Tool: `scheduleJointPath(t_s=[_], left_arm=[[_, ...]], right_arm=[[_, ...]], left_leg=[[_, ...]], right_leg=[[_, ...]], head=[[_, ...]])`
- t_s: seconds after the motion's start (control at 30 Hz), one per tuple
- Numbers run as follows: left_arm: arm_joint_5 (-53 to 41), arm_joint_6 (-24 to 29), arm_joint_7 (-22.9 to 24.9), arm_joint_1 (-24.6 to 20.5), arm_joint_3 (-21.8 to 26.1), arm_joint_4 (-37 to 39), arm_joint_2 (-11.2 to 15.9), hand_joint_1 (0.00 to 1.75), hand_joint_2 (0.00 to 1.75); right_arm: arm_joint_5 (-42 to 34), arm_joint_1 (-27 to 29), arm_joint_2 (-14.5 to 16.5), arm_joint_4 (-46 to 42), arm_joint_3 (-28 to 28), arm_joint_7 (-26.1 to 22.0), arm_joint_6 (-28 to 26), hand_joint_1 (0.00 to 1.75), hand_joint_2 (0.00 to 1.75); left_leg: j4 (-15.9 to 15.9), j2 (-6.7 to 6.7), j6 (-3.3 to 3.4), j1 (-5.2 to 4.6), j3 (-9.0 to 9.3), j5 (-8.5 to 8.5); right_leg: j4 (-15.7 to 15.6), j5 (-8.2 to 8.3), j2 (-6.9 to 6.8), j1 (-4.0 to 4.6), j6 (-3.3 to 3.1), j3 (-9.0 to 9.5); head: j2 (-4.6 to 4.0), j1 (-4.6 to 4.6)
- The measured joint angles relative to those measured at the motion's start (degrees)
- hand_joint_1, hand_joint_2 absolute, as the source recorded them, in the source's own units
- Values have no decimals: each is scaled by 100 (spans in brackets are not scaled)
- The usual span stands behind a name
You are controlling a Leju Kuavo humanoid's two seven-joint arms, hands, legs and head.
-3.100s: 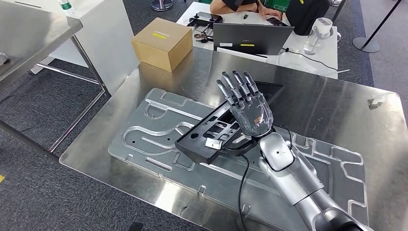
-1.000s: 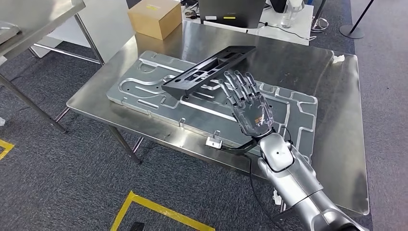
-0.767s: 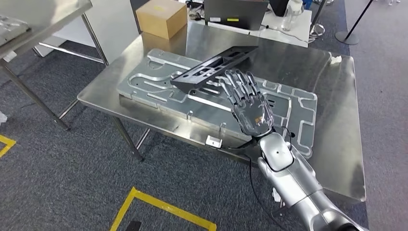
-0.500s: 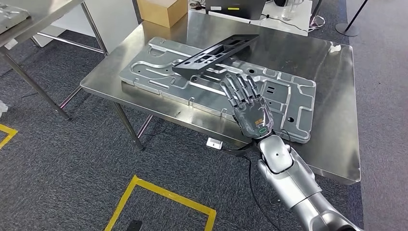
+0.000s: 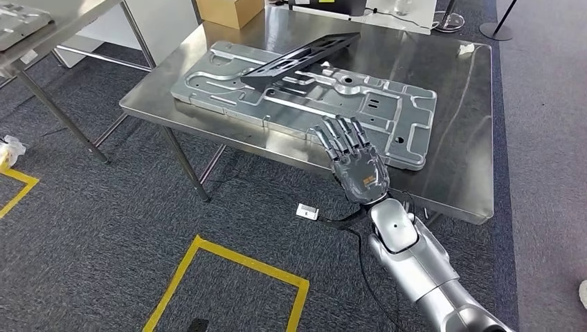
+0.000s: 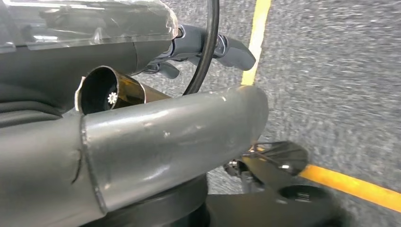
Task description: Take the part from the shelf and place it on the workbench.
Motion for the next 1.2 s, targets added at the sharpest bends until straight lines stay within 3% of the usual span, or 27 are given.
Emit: scheduleJointPath(t_s=[0.07,0.1,0.17,0.2,0.23,0.3,0.33,0.37,0.4,0.43,0.47,0.5,0.57,0.6,0.63,0.7,0.73,0.8,0.87,0.9,0.93,1.0,1.07,1.13,1.2], left_arm=[[-29,-7,-1,-24,-2,0,1,0,0],[-43,-10,-1,-38,-4,0,1,0,0],[-53,-15,0,-45,-8,0,0,0,0],[-50,-16,-1,-40,-9,0,0,0,0],[-46,-17,-2,-30,-10,0,0,0,0],[-37,-11,-7,-12,-10,0,0,0,0],[-25,-4,-11,0,-10,0,0,0,0],[-2,4,-18,13,-10,0,0,0,0],[25,13,-22,24,-9,0,0,0,0],[54,24,-24,36,-9,0,-1,0,0],[85,37,-18,45,-8,0,-4,0,0],[111,51,-5,54,-8,0,-9,0,0],[166,98,35,86,-5,0,-25,0,0],[193,123,53,105,-3,0,-30,0,0],[220,148,67,125,0,0,-34,0,0],[260,183,78,153,4,0,-32,0,0],[269,196,77,165,6,0,-29,0,0],[267,212,71,182,9,0,-26,0,0],[254,215,66,188,9,0,-26,0,0],[246,217,66,189,9,0,-26,0,0],[240,219,67,189,9,0,-26,0,0],[234,224,68,187,9,0,-26,0,0],[234,228,68,183,9,0,-20,0,0],[233,231,68,182,9,0,-15,0,0],[228,230,69,176,7,0,-19,0,0]], right_arm=[[-138,-2,40,83,-3,-141,184,0,175],[-269,3,70,162,-4,-248,310,0,175],[-646,79,144,402,-14,-483,481,0,175],[-857,156,187,558,-23,-586,484,0,175],[-1047,247,233,722,-35,-669,464,0,175],[-1427,427,327,1061,-72,-786,481,0,175],[-1658,529,382,1242,-115,-817,547,0,131],[-1923,663,435,1459,-187,-821,625,0,87],[-2202,835,485,1710,-284,-781,718,0,44],[-2504,1041,526,1997,-414,-681,850,0,0],[-2819,1267,552,2293,-573,-524,1014,0,0],[-3127,1498,566,2551,-745,-341,1194,0,0],[-3902,1940,568,3041,-1270,74,1630,0,0],[-4296,2148,560,3255,-1588,277,1846,0,0],[-4691,2348,545,3464,-1933,505,2065,0,0],[-5206,2725,504,3765,-2510,919,2356,0,0],[-5341,2874,486,3869,-2738,1077,2434,0,0],[-5454,3064,470,4051,-3145,1229,2509,0,0],[-5467,3185,485,4191,-3465,1167,2514,0,0],[-5459,3239,496,4243,-3574,1091,2500,0,0],[-5448,3282,504,4286,-3651,1011,2485,0,0],[-5434,3318,527,4351,-3760,919,2467,0,0],[-5429,3324,563,4391,-3856,870,2458,0,0],[-5409,3327,586,4420,-3929,782,2433,0,0],[-5364,3336,590,4447,-3987,636,2391,0,0]], left_leg=[[-837,-18,69,-24,620,-152],[-1085,-26,106,-40,777,-235],[-1212,-27,187,-49,768,-189],[-1232,-19,233,-38,725,-118],[-1252,-8,284,-24,662,-34],[-1269,10,359,-18,486,121],[-1268,12,380,-25,387,185],[-1265,12,385,-32,292,244],[-1258,20,387,-37,206,301],[-1245,28,385,-39,131,348],[-1227,37,379,-40,70,386],[-1201,48,373,-42,27,411],[-1138,79,336,-59,-10,431],[-1117,120,309,-67,-13,439],[-1112,173,278,-73,-11,451],[-1103,270,214,-74,-13,450],[-1023,260,180,-70,-43,362],[-521,147,118,-51,-230,-39],[243,47,79,-42,-483,-474],[471,29,71,-39,-531,-553],[495,19,70,-37,-481,-523],[-106,-46,97,-30,-63,-235],[-845,-271,153,-23,404,-37],[-1118,-395,194,-29,554,-23],[-1166,-292,246,-17,535,9]], right_leg=[[17,110,5,11,56,-76],[5,168,3,15,90,-86],[-50,293,-2,21,161,-96],[-40,256,4,18,192,-123],[48,100,13,14,217,-171],[537,-507,23,2,252,-317],[895,-786,24,-1,263,-383],[1238,-919,24,-2,272,-419],[1493,-887,23,-2,279,-406],[1592,-733,19,-3,281,-321],[1500,-538,1,-1,277,-146],[1207,-415,-77,9,261,132],[346,-526,-300,65,202,754],[8,-657,-378,95,162,964],[-184,-753,-382,117,127,1060],[-283,-740,-276,97,48,1065],[-304,-693,-213,78,9,1043],[-325,-598,-85,43,-52,971],[-299,-547,35,40,-69,885],[-279,-530,87,40,-64,849],[-253,-519,142,40,-57,815],[-193,-507,267,38,-42,759],[-141,-499,383,40,-4,708],[-118,-477,477,36,62,668],[-113,-451,556,35,136,633]], head=[[0,2],[0,3],[0,8],[0,10],[0,14],[0,20],[0,23],[0,23],[0,22],[0,22],[0,22],[0,22],[0,25],[0,25],[0,25],[0,26],[0,24],[0,19],[0,15],[0,15],[0,15],[0,14],[0,15],[0,17],[0,18]])
